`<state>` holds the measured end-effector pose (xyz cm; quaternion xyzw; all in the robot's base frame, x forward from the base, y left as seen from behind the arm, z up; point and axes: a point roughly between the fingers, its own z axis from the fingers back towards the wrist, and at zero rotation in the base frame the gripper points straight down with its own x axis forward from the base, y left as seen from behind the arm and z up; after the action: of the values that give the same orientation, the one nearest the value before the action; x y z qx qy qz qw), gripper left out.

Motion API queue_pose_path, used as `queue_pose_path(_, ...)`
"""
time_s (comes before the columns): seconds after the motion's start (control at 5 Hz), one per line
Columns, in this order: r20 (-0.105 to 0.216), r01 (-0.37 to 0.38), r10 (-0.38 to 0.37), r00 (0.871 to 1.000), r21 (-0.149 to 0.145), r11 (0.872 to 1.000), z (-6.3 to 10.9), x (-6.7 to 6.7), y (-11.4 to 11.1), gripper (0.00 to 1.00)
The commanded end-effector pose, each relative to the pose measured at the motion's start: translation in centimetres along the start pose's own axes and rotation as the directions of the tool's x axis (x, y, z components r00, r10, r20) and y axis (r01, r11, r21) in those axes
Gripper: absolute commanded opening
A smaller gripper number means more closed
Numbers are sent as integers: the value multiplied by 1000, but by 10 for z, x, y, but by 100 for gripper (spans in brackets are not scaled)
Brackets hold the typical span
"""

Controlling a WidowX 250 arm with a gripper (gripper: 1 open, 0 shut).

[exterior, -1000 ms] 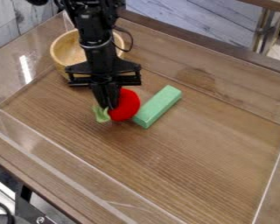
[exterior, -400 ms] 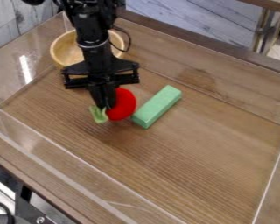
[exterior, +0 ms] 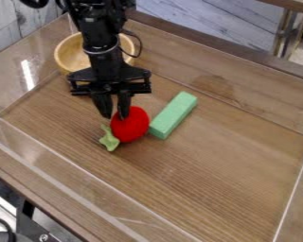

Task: Move the red fruit to the left

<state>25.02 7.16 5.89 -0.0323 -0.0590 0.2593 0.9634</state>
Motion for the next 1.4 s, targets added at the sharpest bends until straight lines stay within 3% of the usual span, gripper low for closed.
queue_pose_path(0.0,29,7,-6,1000,-13,1000,13,-1,2,0)
queue_pose_path(0.2,24,16,-16,1000,-17,1000,16,-9,3,0)
queue_pose_path(0.4,22,-8,9,1000,-15,1000,20,-7,10,100)
queue_pose_path(0.6,23,-32,32,999,-17,999,27,-4,16,0)
queue_pose_path(0.8,15,58,-57,998,-32,998,38,2,10,0)
queue_pose_path(1.0,5,149,-149,989,-43,988,45,6,6,0)
queue_pose_path(1.2,0,172,-173,985,-46,984,45,5,9,0)
